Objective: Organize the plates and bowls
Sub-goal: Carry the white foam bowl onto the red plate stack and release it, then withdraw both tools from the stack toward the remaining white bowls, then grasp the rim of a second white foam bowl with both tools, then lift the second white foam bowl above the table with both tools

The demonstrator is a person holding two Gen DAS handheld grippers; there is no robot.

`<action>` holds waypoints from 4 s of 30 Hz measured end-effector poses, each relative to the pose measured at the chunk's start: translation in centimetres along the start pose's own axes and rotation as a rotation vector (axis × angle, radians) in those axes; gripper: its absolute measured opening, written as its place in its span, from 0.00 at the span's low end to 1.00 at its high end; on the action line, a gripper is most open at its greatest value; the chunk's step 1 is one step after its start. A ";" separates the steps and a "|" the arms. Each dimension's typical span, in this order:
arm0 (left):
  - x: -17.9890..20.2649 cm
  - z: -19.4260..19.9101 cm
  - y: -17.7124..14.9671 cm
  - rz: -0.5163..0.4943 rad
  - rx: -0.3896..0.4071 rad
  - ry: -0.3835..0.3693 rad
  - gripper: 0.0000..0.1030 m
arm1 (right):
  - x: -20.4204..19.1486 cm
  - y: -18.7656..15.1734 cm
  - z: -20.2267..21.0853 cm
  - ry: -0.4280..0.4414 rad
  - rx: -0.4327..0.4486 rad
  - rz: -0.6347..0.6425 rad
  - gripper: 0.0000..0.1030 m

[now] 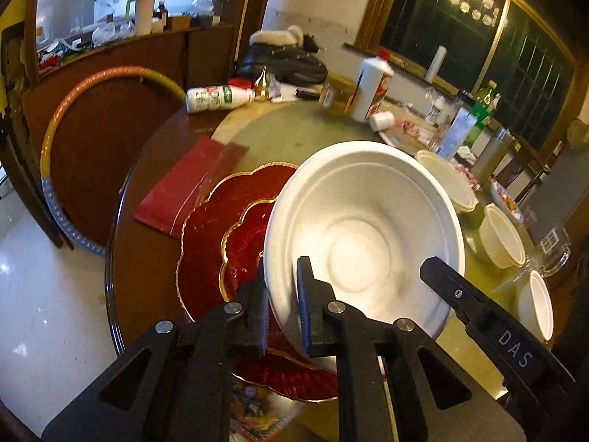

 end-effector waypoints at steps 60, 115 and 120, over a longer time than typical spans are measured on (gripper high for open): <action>22.9 1.4 -6.3 -0.244 -0.156 -0.307 0.80 | 25.8 2.1 18.7 -0.196 0.212 -0.516 0.78; 22.8 -4.2 -5.1 -0.207 -0.020 -0.213 0.14 | 24.3 3.6 9.0 -0.272 0.232 -0.373 0.06; 22.8 -4.5 -5.4 -0.211 -0.017 -0.217 0.14 | 24.6 3.4 8.8 -0.287 0.239 -0.358 0.06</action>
Point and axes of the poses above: each gripper's, at about its wrist camera, not at the fingertips, and z roughly against the way its jaws point, x to its right, y to its top, the point moved 10 cm from there along -z, roughly the way its jaws point, and after that the axes turned 10 degrees about x, right-handed, at the moved point
